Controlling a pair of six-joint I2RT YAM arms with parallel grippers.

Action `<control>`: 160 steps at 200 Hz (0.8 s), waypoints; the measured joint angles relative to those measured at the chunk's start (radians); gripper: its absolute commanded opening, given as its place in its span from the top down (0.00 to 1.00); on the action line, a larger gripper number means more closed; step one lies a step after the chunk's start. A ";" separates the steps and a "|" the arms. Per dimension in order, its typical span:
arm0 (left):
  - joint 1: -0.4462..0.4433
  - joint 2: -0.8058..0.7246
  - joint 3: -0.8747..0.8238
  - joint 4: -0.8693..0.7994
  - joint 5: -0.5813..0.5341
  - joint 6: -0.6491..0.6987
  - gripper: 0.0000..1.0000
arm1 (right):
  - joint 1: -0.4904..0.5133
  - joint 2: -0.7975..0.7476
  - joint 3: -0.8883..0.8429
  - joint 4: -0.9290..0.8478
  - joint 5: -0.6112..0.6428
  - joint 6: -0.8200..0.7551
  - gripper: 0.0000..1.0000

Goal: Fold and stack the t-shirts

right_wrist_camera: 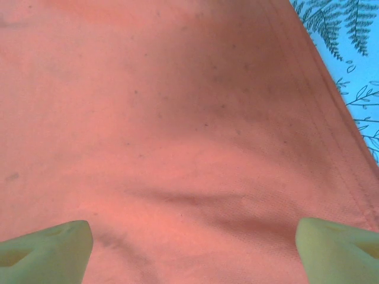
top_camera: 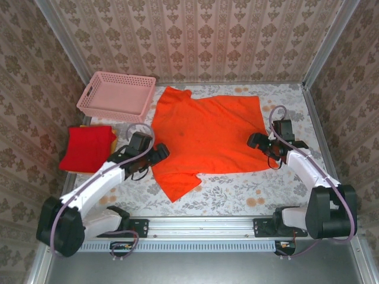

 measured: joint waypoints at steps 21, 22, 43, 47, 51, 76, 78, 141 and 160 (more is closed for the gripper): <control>-0.019 -0.106 -0.071 -0.072 -0.025 -0.087 0.28 | 0.000 -0.004 0.010 -0.023 0.002 -0.016 0.10; -0.020 -0.108 -0.074 -0.075 -0.027 -0.088 0.29 | 0.000 -0.004 0.010 -0.024 0.002 -0.016 0.10; -0.057 -0.154 -0.135 -0.124 -0.043 -0.180 0.41 | 0.000 0.007 0.018 -0.040 0.002 -0.020 0.10; -0.062 -0.155 -0.142 -0.127 -0.045 -0.195 0.42 | 0.000 0.012 0.020 -0.042 0.001 -0.020 0.10; -0.067 -0.154 -0.148 -0.132 -0.046 -0.213 0.44 | 0.000 0.018 0.023 -0.042 0.001 -0.020 0.10; -0.099 -0.123 -0.159 -0.139 -0.045 -0.294 0.49 | 0.000 0.037 0.026 -0.042 -0.003 -0.019 0.10; -0.102 -0.119 -0.159 -0.137 -0.045 -0.301 0.50 | 0.000 0.037 0.026 -0.042 -0.003 -0.019 0.10; -0.173 0.063 -0.104 -0.127 -0.043 -0.406 0.55 | 0.000 0.037 0.028 -0.043 -0.006 -0.020 0.10; -0.195 0.110 -0.063 -0.128 -0.042 -0.421 0.56 | 0.000 0.038 0.028 -0.042 -0.007 -0.023 0.10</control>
